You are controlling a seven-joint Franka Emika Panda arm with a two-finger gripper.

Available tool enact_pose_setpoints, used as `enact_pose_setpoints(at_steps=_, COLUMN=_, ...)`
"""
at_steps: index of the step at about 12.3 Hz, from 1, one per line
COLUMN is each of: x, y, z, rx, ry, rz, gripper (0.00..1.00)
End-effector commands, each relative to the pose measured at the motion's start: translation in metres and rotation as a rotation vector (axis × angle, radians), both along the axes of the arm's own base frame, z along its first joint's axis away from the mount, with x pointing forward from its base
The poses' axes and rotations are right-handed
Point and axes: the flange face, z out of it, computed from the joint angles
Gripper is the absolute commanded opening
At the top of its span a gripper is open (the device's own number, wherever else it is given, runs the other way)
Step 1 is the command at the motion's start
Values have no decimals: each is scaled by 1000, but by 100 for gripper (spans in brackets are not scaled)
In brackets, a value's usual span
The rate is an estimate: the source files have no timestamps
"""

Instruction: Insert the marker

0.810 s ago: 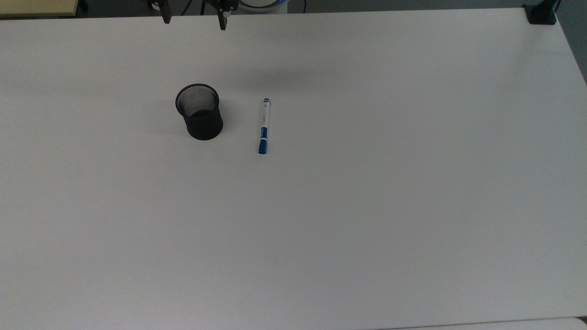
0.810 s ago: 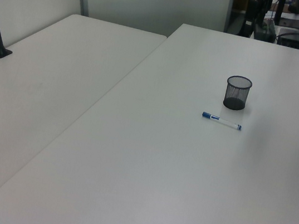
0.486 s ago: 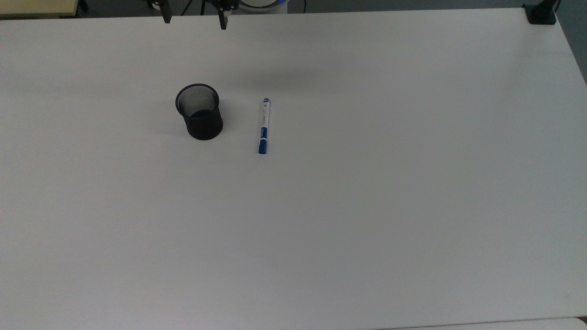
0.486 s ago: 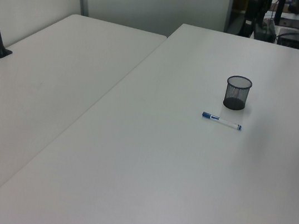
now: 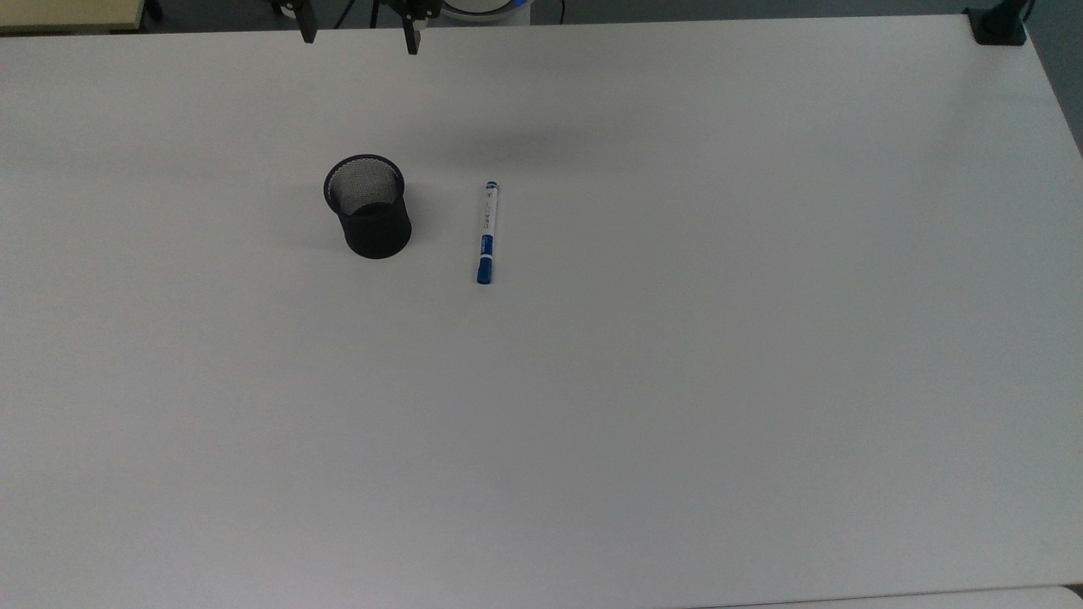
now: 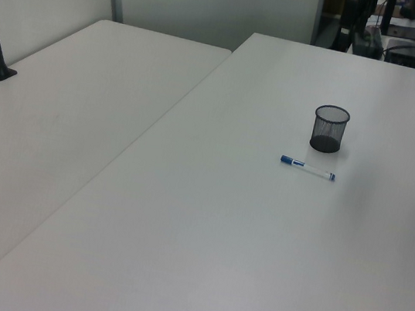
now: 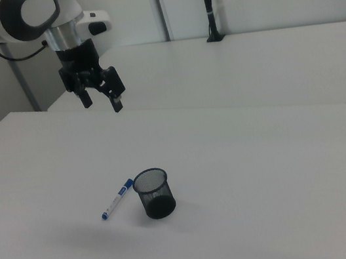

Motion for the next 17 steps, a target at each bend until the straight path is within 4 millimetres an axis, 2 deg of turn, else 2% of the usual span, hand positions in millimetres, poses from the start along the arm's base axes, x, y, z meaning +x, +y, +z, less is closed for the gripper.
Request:
enact_pose_setpoints(at_steps=1, x=-1, y=1, z=3, rx=8, ry=-13, rz=21, gripper=100)
enact_pose_setpoints(at_steps=6, x=0, y=0, z=1, rx=7, ry=-10, rz=32, gripper=100)
enact_pose_setpoints(at_steps=8, x=3, y=10, z=-11, rx=-4, ry=15, rz=197, gripper=100)
enact_pose_setpoints(at_steps=9, x=7, y=17, z=-30, rx=-12, ry=51, rz=294, gripper=100)
enact_pose_setpoints(at_steps=11, x=21, y=47, z=-62, rx=-73, ry=117, rz=362, gripper=100)
enact_pose_setpoints(at_steps=15, x=48, y=99, z=-130, rx=-78, ry=114, rz=220, gripper=100)
enact_pose_setpoints(at_steps=16, x=52, y=109, z=-147, rx=-90, ry=127, rz=210, gripper=100)
enact_pose_setpoints(at_steps=17, x=57, y=111, z=-162, rx=-95, ry=136, rz=192, gripper=100)
